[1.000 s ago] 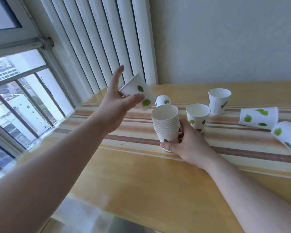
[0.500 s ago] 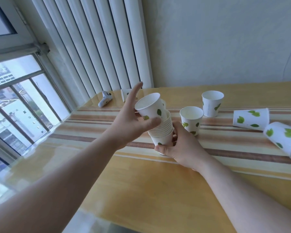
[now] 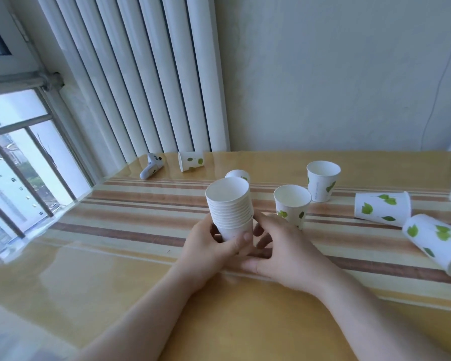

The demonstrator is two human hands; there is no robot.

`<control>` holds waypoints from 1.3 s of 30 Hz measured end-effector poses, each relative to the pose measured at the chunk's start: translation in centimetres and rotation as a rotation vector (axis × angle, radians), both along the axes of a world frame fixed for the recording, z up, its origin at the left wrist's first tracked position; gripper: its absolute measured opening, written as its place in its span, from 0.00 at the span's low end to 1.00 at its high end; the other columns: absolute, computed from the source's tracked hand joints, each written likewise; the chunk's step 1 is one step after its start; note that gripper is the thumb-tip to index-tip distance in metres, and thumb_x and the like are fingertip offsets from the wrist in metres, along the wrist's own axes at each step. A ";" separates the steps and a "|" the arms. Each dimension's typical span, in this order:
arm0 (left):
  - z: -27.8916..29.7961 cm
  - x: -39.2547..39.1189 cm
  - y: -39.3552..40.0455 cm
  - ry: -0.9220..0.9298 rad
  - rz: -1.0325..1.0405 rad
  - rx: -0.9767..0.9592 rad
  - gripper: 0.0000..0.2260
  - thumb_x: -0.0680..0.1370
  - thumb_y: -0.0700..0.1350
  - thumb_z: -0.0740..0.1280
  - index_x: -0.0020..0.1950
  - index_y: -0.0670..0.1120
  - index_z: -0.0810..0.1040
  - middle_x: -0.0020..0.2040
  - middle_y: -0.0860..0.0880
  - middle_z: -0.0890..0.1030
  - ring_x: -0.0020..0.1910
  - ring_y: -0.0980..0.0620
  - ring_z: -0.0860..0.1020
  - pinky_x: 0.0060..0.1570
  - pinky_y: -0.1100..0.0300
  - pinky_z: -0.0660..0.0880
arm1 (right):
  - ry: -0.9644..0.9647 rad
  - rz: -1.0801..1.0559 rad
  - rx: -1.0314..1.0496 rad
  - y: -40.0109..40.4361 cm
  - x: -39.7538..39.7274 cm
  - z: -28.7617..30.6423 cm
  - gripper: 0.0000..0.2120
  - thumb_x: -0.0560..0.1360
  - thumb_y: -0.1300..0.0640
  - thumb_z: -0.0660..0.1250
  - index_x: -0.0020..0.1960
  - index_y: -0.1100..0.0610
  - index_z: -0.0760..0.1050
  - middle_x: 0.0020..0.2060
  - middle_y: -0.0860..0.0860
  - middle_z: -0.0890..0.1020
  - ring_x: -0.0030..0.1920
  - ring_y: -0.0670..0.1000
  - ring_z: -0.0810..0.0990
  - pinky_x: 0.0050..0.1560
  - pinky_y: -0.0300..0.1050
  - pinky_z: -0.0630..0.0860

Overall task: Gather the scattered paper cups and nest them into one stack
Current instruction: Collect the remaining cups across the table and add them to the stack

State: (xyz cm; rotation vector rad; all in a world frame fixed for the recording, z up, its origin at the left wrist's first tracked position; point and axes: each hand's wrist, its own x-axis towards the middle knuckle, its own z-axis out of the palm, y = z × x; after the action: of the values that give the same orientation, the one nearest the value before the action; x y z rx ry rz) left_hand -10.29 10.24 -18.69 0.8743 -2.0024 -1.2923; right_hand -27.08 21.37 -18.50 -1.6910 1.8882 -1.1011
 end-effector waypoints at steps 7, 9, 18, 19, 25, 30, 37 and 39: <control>-0.3 0.0 -1.4 0.002 0.334 -0.260 0.16 0.69 0.58 0.80 0.54 0.58 0.81 0.47 0.57 0.83 0.47 0.57 0.78 0.45 0.61 0.73 | -0.120 -0.691 -0.433 -0.1 -4.2 1.0 0.31 0.73 0.64 0.75 0.72 0.46 0.73 0.61 0.50 0.71 0.57 0.55 0.76 0.62 0.51 0.76; -0.4 0.0 -1.7 0.006 0.340 -0.230 0.16 0.71 0.56 0.80 0.54 0.58 0.80 0.48 0.56 0.82 0.49 0.56 0.78 0.45 0.60 0.70 | -0.267 -0.631 -0.246 -0.1 -4.7 0.2 0.44 0.74 0.53 0.79 0.79 0.31 0.59 0.73 0.48 0.66 0.73 0.50 0.68 0.72 0.53 0.70; -0.6 0.1 -1.9 0.038 0.331 -0.152 0.13 0.71 0.56 0.80 0.51 0.57 0.79 0.47 0.56 0.83 0.51 0.53 0.80 0.46 0.56 0.72 | 0.063 -0.472 0.002 -1.7 -3.8 -1.4 0.15 0.71 0.46 0.78 0.54 0.46 0.78 0.61 0.44 0.77 0.68 0.55 0.75 0.67 0.54 0.72; -0.7 0.2 -1.9 0.052 0.333 -0.141 0.13 0.71 0.56 0.80 0.51 0.58 0.79 0.47 0.56 0.83 0.51 0.53 0.80 0.46 0.55 0.73 | 0.040 -0.480 0.069 -1.7 -3.8 -1.1 0.14 0.71 0.47 0.78 0.52 0.46 0.77 0.59 0.45 0.78 0.65 0.54 0.75 0.63 0.52 0.72; -0.9 0.5 -2.2 0.107 0.352 -0.099 0.14 0.71 0.59 0.79 0.51 0.57 0.79 0.47 0.55 0.83 0.51 0.51 0.80 0.48 0.51 0.78 | 0.219 -0.512 0.202 -6.2 -4.0 2.5 0.35 0.77 0.42 0.71 0.79 0.48 0.62 0.70 0.57 0.74 0.69 0.63 0.74 0.65 0.54 0.73; -1.0 0.5 -2.3 0.070 0.357 -0.164 0.16 0.71 0.56 0.79 0.56 0.60 0.80 0.49 0.57 0.80 0.55 0.56 0.77 0.51 0.54 0.75 | 0.346 -0.523 0.392 -9.3 -4.5 2.4 0.39 0.82 0.39 0.63 0.85 0.50 0.50 0.64 0.60 0.82 0.69 0.67 0.73 0.62 0.58 0.77; -1.1 0.3 -2.4 -0.007 0.369 -0.195 0.29 0.71 0.53 0.77 0.71 0.68 0.75 0.58 0.57 0.74 0.63 0.51 0.69 0.67 0.47 0.73 | -0.455 -0.585 -0.147 -5.9 -3.6 5.1 0.36 0.73 0.53 0.78 0.75 0.43 0.66 0.54 0.47 0.81 0.53 0.54 0.82 0.48 0.49 0.79; -1.0 0.2 -2.4 -0.017 0.367 -0.207 0.29 0.72 0.52 0.77 0.71 0.68 0.75 0.59 0.56 0.73 0.62 0.52 0.68 0.66 0.48 0.73 | -0.855 -0.517 -0.333 -5.7 -3.5 6.1 0.29 0.75 0.59 0.77 0.70 0.44 0.70 0.57 0.49 0.81 0.52 0.56 0.83 0.48 0.50 0.80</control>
State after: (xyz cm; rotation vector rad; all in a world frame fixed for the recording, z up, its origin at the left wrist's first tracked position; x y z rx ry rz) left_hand -10.04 7.87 -19.71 1.0911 -1.8388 -0.8601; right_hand -30.57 15.69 -12.39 -0.6122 1.6105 -2.0114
